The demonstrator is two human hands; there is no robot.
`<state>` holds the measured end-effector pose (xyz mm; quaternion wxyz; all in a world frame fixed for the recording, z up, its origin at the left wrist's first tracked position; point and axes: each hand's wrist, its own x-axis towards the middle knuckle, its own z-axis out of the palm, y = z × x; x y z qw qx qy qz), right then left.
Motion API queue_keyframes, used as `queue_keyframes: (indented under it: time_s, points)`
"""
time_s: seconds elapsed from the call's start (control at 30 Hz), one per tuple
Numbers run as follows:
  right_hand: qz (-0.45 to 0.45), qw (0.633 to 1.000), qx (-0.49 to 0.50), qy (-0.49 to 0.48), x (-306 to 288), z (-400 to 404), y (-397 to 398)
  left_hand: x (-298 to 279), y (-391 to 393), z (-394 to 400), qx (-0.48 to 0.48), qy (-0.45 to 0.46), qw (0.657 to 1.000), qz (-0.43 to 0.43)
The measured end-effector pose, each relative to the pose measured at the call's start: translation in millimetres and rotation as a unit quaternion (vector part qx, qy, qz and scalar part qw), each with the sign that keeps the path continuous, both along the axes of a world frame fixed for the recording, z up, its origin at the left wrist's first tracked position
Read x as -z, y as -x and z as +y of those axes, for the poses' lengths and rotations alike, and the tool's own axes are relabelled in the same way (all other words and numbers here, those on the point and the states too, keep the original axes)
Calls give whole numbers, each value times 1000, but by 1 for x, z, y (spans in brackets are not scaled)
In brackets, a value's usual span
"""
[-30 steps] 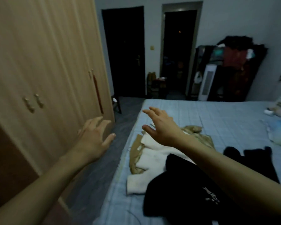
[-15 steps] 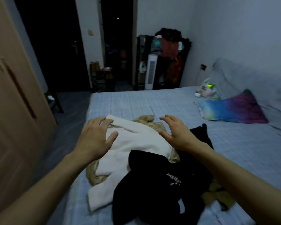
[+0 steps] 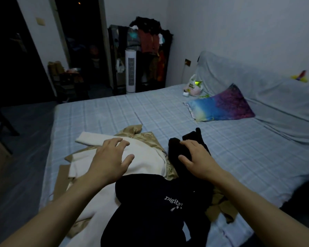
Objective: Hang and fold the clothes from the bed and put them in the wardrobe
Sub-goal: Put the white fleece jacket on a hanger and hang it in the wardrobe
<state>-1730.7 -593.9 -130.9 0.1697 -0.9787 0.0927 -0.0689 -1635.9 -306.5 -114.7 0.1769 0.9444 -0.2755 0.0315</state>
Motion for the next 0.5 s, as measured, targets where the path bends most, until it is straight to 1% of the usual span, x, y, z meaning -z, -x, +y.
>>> queue_keyframes:
  time_s: [0.13, 0.27, 0.4, 0.5]
  points:
    - [17, 999, 7, -41, 35, -40, -42, 24, -38, -44, 1, -33, 999, 17]
    - [55, 995, 8, -80, 73, -76, -89, 48, -86, -85, -4, -70, 997, 33]
    - [103, 988, 16, -117, 106, -101, -132, 69, -127, -116, -2, -89, 995, 48]
    - [117, 984, 25, -136, 124, -111, -159, 82, -155, -132, 7, -99, 994, 51]
